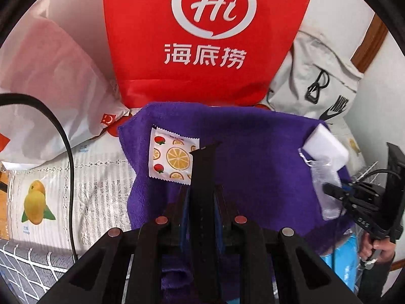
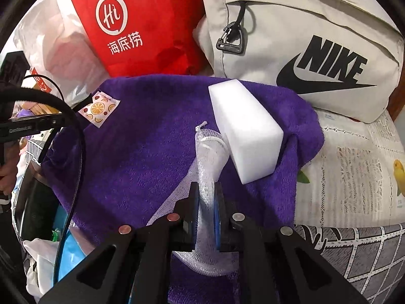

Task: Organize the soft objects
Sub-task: 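Open the right tool to drop the cup while the left tool releases the strap onto the towel, then reach the left tool to the white tissue in the pile and close on it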

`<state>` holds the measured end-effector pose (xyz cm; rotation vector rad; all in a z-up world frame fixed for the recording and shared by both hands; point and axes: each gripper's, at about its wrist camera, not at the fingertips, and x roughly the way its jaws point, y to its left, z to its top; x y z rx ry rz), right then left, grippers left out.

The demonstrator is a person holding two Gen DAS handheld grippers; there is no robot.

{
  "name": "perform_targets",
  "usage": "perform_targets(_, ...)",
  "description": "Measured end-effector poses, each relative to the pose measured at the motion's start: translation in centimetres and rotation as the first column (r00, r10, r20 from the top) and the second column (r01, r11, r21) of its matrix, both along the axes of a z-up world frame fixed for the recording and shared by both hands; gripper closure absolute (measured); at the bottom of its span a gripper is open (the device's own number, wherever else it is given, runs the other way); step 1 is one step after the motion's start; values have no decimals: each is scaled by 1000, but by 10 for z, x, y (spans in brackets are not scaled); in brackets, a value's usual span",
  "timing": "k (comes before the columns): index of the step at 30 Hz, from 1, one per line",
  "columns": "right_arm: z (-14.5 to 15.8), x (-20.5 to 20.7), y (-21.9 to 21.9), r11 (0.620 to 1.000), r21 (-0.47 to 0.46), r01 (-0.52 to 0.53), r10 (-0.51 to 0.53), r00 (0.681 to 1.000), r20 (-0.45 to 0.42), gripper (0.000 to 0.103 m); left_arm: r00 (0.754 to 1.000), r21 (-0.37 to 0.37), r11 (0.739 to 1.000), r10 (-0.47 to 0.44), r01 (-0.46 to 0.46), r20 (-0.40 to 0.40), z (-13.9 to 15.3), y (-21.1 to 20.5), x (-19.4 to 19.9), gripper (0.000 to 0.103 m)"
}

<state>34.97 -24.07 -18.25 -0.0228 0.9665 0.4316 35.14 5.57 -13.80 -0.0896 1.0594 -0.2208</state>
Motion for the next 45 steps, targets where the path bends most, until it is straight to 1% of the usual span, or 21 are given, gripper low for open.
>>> perform_targets(2, -1, 0, 1, 1000, -2, 0, 0, 1000, 2, 92, 1000, 26, 1000, 9, -9, 0, -4, -2, 3, 86)
perform_targets(4, -1, -1, 3, 1000, 1, -1, 1, 1000, 3, 91, 1000, 29, 1000, 10, -9, -6, -9, -3, 6, 86)
perform_targets(6, -1, -2, 3, 1000, 5, -5, 5, 1000, 2, 86, 1000, 30, 999, 10, -10, -17, -14, -3, 8, 86)
perform_targets(7, -1, -3, 5, 1000, 6, -7, 7, 1000, 1, 76, 1000, 35, 999, 12, -11, -21, -16, -4, 9, 86)
perform_targets(8, -1, -4, 5, 1000, 14, -10, 10, 1000, -2, 63, 1000, 45, 999, 14, -13, -25, -19, -5, 10, 86)
perform_targets(10, 1, -7, 4, 999, 37, -17, 17, 1000, 4, 53, 1000, 62, 998, 16, -14, -27, -22, -5, 11, 86)
perform_targets(13, 5, -10, 1, 998, 61, -19, 18, 1000, 16, 47, 1000, 68, 998, 11, -9, -26, -23, -7, 11, 84)
perform_targets(16, 8, -10, 0, 997, 78, -13, 11, 1000, 21, 39, 999, 79, 997, 12, -9, -34, -24, -8, 11, 83)
perform_targets(18, 10, -10, -2, 996, 93, -8, 5, 1000, 28, 38, 999, 76, 997, 16, -13, -40, -25, -9, 12, 83)
perform_targets(19, 12, -11, -4, 995, 100, -6, 3, 1000, 30, 38, 999, 70, 997, 15, -13, -40, -23, -9, 11, 80)
perform_targets(20, 14, -11, -4, 994, 107, -4, 1, 999, 34, 37, 999, 65, 998, 16, -14, -38, -22, -7, 10, 72)
perform_targets(21, 16, -12, -5, 994, 112, -3, -1, 999, 41, 36, 999, 58, 998, 16, -14, -33, -19, -7, 9, 66)
perform_targets(23, 23, -16, -4, 993, 116, -10, 2, 998, 63, 25, 1000, 47, 999, 14, -13, -14, -10, -7, 5, 43)
perform_targets(24, 27, -18, -3, 993, 115, -18, 9, 997, 77, 23, 1000, 44, 999, 17, -16, -2, -6, -6, 2, 40)
perform_targets(26, 37, -24, 0, 992, 119, -36, 21, 992, 122, 15, 999, 47, 999, 25, -27, 37, 6, -7, -4, 39)
perform_targets(29, 55, -33, 2, 992, 121, -45, 24, 985, 169, 11, 995, 46, 998, 30, -34, 91, 25, -8, -15, 38)
perform_targets(32, 73, -41, 1, 992, 121, -28, 4, 981, 195, 8, 993, -6, 999, 32, -31, 114, 46, -6, -29, 38)
perform_targets(35, 89, -55, -1, 993, 116, -13, -14, 974, 225, 8, 992, -69, 998, 20, -11, 125, 66, -6, -47, 38)
perform_targets(37, 96, -69, -4, 992, 120, -23, -7, 969, 246, 8, 993, -87, 996, 12, -2, 118, 76, -6, -63, 38)
perform_targets(41, 103, -94, -4, 993, 118, -23, -4, 974, 227, 8, 996, -116, 993, -7, 17, 90, 86, -2, -91, 38)
perform_targets(45, 101, -120, -5, 991, 135, -10, -16, 981, 193, 8, 998, -108, 994, -22, 29, 61, 85, -2, -121, 38)
